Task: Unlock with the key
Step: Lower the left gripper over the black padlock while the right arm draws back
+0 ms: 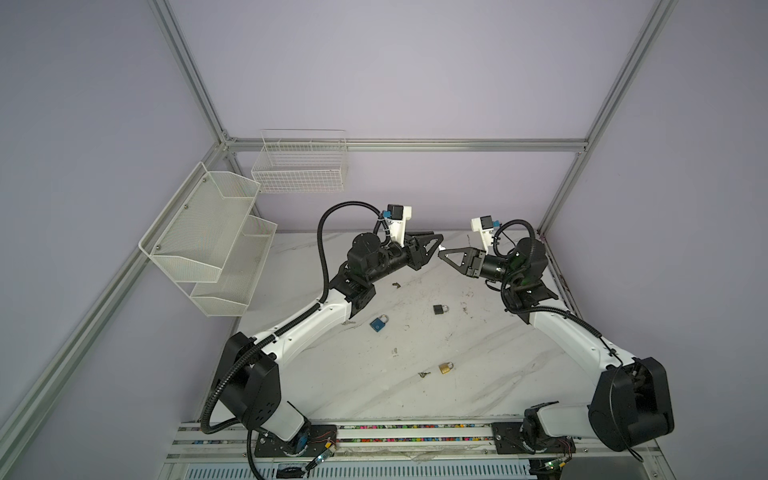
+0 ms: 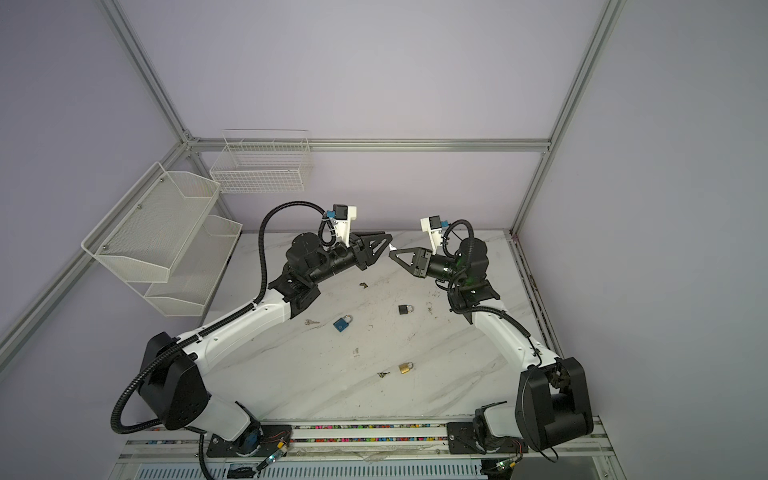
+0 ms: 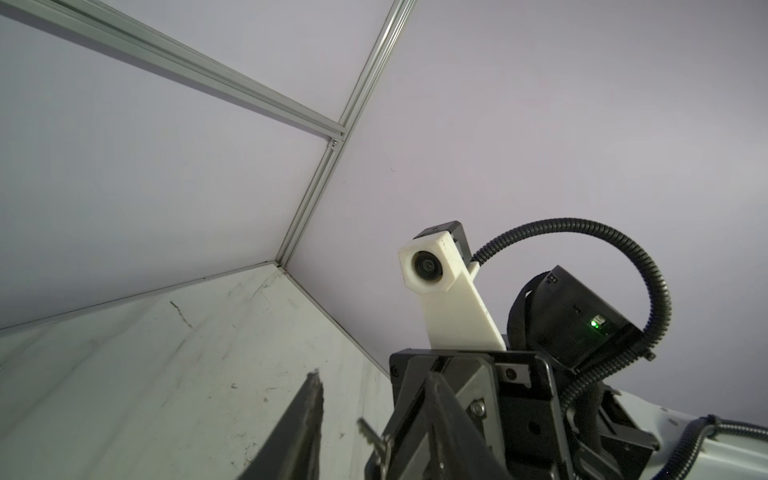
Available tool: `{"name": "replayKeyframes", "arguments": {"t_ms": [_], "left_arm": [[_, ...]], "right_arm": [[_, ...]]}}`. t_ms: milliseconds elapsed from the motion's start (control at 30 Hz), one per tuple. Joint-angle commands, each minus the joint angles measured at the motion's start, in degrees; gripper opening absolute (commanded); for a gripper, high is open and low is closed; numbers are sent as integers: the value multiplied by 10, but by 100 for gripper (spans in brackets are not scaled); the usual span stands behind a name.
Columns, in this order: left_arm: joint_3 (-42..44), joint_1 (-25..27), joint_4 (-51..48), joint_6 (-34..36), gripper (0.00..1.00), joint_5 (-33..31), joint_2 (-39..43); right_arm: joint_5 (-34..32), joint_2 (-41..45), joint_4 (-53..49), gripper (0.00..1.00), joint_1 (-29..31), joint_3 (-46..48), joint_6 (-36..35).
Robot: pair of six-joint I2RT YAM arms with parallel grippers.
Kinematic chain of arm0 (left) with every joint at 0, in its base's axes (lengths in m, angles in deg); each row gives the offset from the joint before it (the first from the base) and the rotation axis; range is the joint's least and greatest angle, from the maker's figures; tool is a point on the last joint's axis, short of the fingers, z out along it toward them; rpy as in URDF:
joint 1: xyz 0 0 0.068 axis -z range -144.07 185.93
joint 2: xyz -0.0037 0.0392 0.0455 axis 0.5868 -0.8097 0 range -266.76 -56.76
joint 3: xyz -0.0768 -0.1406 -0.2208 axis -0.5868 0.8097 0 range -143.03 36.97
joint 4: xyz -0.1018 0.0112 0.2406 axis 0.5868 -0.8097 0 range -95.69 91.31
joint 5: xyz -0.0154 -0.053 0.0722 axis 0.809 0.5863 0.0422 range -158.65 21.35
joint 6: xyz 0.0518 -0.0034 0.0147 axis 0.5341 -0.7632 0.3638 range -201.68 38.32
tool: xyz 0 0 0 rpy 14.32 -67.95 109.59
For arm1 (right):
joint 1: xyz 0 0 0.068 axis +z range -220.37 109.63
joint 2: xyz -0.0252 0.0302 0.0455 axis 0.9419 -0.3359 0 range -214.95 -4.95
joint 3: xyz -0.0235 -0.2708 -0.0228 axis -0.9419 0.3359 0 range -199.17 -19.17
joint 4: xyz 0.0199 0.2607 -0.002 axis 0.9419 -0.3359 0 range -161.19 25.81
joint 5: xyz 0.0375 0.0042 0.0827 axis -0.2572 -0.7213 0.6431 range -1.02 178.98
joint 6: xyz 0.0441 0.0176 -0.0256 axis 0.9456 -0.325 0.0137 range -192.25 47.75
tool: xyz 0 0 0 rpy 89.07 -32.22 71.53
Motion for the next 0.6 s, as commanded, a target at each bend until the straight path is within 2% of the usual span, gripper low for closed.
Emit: {"name": "replayKeyframes", "arguments": {"t_ms": [0, 167, 300, 467, 567], "left_arm": [[8, -8, -62, 19, 50, -51, 39], [4, -22, -161, 12, 58, -72, 10], [-27, -21, -227, 29, 60, -66, -50], [-96, -13, -292, 44, 63, -18, -152], [-132, -1, -319, 62, 64, -18, -205]], "right_arm": [[-24, 36, -79, 0, -35, 34, -29], [-101, 54, -239, 0, -52, 45, -128], [-198, 68, -351, 0, -53, 51, -189], [-273, 84, -406, 0, -54, 73, -204], [-296, 96, -407, 0, -56, 85, -195]]}}
